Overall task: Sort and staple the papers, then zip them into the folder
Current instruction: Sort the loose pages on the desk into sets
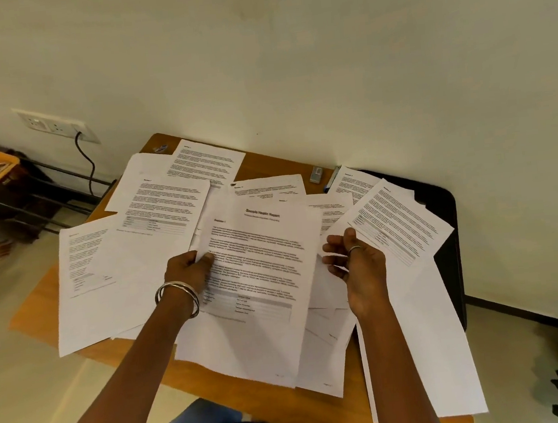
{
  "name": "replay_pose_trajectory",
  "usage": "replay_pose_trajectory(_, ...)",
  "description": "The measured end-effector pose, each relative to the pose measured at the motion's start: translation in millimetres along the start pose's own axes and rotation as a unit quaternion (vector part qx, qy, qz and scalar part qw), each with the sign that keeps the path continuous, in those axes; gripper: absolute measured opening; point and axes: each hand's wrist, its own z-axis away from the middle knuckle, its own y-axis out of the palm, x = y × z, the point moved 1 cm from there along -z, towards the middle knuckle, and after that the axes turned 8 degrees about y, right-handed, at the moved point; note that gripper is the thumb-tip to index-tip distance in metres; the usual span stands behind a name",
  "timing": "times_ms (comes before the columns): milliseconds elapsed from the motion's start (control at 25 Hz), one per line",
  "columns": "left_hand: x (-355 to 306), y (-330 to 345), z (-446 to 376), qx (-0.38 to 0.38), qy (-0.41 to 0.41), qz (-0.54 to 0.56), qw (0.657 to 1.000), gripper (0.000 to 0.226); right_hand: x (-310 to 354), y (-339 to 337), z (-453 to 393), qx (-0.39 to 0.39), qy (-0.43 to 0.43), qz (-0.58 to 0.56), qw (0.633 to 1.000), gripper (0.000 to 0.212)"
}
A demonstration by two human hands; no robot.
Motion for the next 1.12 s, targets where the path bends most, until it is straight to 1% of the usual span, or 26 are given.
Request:
replay_pose_trajectory(80, 10.6, -14.1, -8.0, -0.055, -0.016, -0.003, 0.998, 0.019, -11.0, 11.2, -8.6, -0.007, -0.003, 0.067, 0.998, 0.02)
replay_pose_trajectory(120, 16.8, -22.8, -11.6, -0.087, -0.034, -0.018, 0.996, 0.024, -22.4, 20.1, -14.1, -0.013, -0.01, 0.134, 0.991, 0.018)
replay_pose_trajectory(160, 23.7, -31.5, -15.6, -0.116, -0.056, -0.038, 0.991, 0.03, -35.5, 30.1, -20.2, -0.015, -0.031, 0.22, 0.975, 0.017)
replay_pose_trajectory(200, 30.5, -40.1, -18.7, -0.138, -0.073, -0.051, 0.986, 0.035, -50.6, 40.9, -26.3, -0.003, -0.063, 0.313, 0.948, 0.019)
replay_pose_trajectory(240, 37.9, -47.3, -20.9, -0.154, -0.086, -0.056, 0.983, 0.037, -66.7, 48.4, -33.7, 0.027, -0.102, 0.402, 0.91, 0.031)
replay_pose_trajectory(280, 41.4, -53.9, -22.6, -0.169, -0.09, -0.05, 0.98, 0.037, -82.1, 53.9, -42.9, 0.067, -0.141, 0.503, 0.85, 0.047)
replay_pose_trajectory(320, 43.6, -61.2, -25.8, -0.181, -0.092, -0.046, 0.978, 0.036, -97.1, 57.6, -52.5, 0.095, -0.175, 0.604, 0.772, 0.061)
replay_pose_trajectory(360, 45.7, -67.8, -29.8, -0.191, -0.091, -0.043, 0.976, 0.033, -111.2, 58.5, -62.3, 0.104, -0.197, 0.686, 0.693, 0.075)
replay_pose_trajectory(400, 48.5, -71.6, -33.0, -0.197, -0.09, -0.045, 0.975, 0.03, -120.9, 52.0, -68.7, 0.098, -0.212, 0.738, 0.633, 0.088)
replay_pose_trajectory(440, 51.0, -75.9, -37.2, -0.197, -0.095, -0.036, 0.975, 0.027, -130.9, 44.9, -73.4, 0.084, -0.222, 0.763, 0.601, 0.092)
replay_pose_trajectory(480, 53.3, -79.5, -41.4, -0.195, -0.098, -0.014, 0.976, 0.028, -138.6, 38.2, -75.7, 0.063, -0.227, 0.764, 0.6, 0.088)
replay_pose_trajectory(560, 62.0, -86.8, -54.2, -0.194, -0.114, 0.023, 0.974, 0.036, -147.9, 27.7, -74.0, 0.032, -0.183, 0.756, 0.627, 0.075)
replay_pose_trajectory(600, 68.0, -89.1, -60.3, -0.187, -0.128, 0.027, 0.974, 0.039, -153.3, 24.5, -73.5, 0.011, -0.178, 0.747, 0.64, 0.072)
replay_pose_trajectory(640, 74.6, -92.1, -67.8, -0.172, -0.14, 0.017, 0.975, 0.039, -159.0, 25.9, -70.6, -0.008, -0.167, 0.737, 0.655, 0.07)
replay_pose_trajectory(720, 84.1, -95.7, -76.4, -0.149, -0.152, -0.014, 0.977, 0.028, -168.9, 32.5, -62.8, -0.039, -0.166, 0.72, 0.672, 0.065)
replay_pose_trajectory(760, 88.8, -96.6, -80.1, -0.142, -0.154, -0.03, 0.977, 0.031, -175.4, 35.0, -62.1, -0.058, -0.175, 0.709, 0.681, 0.062)
replay_pose_trajectory(800, 91.5, -98.0, -83.3, -0.134, -0.151, -0.054, 0.978, 0.035, -179.0, 38.1, -61.9, -0.071, -0.181, 0.697, 0.69, 0.061)
replay_pose_trajectory(880, 90.6, -98.3, -86.9, -0.091, -0.116, -0.123, 0.981, 0.031, -181.1, 40.9, -62.5, -0.085, -0.187, 0.676, 0.707, 0.059)
replay_pose_trajectory(960, 89.5, -98.7, -89.5, -0.05, -0.072, -0.176, 0.981, 0.026, -183.0, 40.8, -63.2, -0.1, -0.202, 0.67, 0.707, 0.058)
replay_pose_trajectory(1040, 92.2, -100.9, -92.7, -0.034, -0.058, -0.193, 0.979, 0.026, -181.7, 43.5, -62.2, -0.123, -0.208, 0.669, 0.702, 0.058)
replay_pose_trajectory(1120, 94.2, -103.7, -94.6, -0.025, -0.062, -0.2, 0.977, 0.027, -177.6, 51.3, -63.8, -0.153, -0.219, 0.671, 0.691, 0.056)
